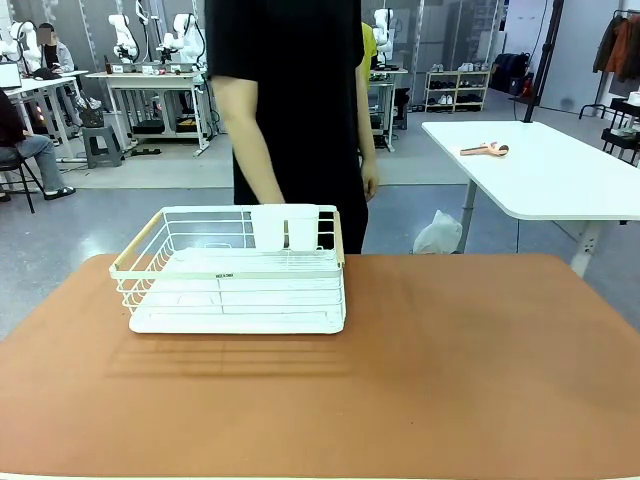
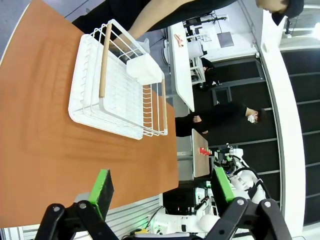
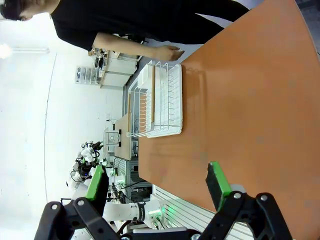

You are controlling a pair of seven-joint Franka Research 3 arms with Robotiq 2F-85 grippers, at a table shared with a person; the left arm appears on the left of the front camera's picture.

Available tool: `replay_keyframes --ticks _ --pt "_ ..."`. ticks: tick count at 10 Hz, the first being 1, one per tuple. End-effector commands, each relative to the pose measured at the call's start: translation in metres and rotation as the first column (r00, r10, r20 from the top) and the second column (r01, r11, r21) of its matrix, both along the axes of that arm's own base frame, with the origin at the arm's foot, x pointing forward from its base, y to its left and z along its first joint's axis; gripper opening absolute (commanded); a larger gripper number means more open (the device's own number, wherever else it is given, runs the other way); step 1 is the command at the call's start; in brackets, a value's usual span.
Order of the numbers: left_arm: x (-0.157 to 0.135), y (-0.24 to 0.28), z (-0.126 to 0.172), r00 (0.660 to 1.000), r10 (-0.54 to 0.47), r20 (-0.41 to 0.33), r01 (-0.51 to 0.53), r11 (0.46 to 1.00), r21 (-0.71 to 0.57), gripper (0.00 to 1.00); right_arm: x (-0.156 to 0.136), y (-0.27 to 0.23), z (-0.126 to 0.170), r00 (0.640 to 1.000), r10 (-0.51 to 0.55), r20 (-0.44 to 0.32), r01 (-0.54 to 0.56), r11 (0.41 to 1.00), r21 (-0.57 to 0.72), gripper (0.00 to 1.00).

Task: Clean the table.
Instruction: Pick up the Lint Roller when the human hands it over.

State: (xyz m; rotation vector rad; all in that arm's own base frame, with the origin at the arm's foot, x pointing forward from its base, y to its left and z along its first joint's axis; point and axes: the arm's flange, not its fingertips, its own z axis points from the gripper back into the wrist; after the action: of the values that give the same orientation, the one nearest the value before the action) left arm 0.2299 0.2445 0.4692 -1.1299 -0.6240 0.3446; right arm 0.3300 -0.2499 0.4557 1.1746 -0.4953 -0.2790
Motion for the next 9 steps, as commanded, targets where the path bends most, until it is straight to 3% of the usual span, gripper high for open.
replay_keyframes --ticks 1,9 --pt "-0.0002 0.0032 0.0024 1.0 -0.007 0.023 0.007 1.0 -0.009 1.0 0.001 -0.0005 0.003 1.0 0.004 0.017 -0.004 1.0 0.01 1.0" --pt "-0.0002 0.0032 0.0024 1.0 -0.007 0.023 0.007 1.0 -0.009 1.0 0.001 -0.0005 0.003 1.0 0.004 0.017 -0.004 1.0 0.01 1.0"
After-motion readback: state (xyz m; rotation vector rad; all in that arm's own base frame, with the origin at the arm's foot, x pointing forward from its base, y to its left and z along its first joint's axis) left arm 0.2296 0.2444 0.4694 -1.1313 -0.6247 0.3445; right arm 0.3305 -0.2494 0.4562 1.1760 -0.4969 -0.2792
